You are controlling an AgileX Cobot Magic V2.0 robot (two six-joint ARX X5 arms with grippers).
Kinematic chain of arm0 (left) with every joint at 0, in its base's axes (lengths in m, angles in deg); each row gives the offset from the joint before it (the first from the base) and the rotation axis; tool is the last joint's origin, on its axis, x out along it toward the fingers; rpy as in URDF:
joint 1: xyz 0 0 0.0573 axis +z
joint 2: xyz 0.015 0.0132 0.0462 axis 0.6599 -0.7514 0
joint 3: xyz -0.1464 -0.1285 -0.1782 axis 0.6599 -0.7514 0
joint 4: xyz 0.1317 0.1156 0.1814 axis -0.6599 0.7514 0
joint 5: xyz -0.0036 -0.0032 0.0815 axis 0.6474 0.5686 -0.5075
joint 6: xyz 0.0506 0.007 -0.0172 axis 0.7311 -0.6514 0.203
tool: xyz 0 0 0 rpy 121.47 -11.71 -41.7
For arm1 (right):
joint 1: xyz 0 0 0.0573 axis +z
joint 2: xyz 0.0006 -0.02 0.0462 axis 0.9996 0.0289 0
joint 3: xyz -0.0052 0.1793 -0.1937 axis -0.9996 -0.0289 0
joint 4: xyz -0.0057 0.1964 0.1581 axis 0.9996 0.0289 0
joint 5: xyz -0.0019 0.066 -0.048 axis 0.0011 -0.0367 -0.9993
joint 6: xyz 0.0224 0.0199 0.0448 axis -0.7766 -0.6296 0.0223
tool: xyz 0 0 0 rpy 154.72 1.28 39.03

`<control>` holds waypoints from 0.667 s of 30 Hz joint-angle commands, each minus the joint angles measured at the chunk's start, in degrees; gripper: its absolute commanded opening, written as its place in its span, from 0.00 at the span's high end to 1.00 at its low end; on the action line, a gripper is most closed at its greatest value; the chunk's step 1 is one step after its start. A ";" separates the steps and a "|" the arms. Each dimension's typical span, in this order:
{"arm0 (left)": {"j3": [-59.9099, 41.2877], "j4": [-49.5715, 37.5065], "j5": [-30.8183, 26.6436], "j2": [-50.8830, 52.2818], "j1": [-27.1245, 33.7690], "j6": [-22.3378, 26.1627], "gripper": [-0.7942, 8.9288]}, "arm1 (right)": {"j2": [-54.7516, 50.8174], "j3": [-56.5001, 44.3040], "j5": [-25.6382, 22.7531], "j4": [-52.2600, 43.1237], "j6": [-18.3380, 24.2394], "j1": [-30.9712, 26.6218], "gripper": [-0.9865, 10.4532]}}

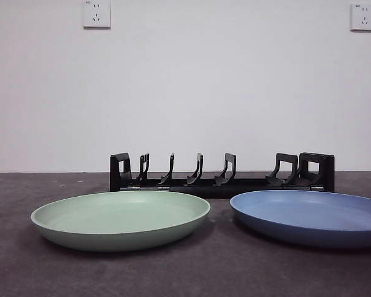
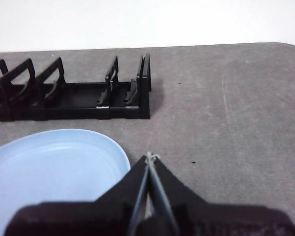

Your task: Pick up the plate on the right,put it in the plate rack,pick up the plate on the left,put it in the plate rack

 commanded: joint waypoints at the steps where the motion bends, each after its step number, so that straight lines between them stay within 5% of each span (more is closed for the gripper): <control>1: -0.22 -0.28 1.88 -0.02 0.13 -1.42 0.92 | -0.09 0.52 0.20 -1.31 -6.16 -0.07 0.92; 13: 10.14 4.48 10.12 -3.52 0.13 -5.38 0.92 | 7.74 15.06 3.48 1.29 -12.24 -0.04 0.92; 20: 21.66 11.34 14.82 -10.58 0.13 -4.00 0.92 | 20.15 30.73 9.68 13.77 -8.31 -0.04 0.92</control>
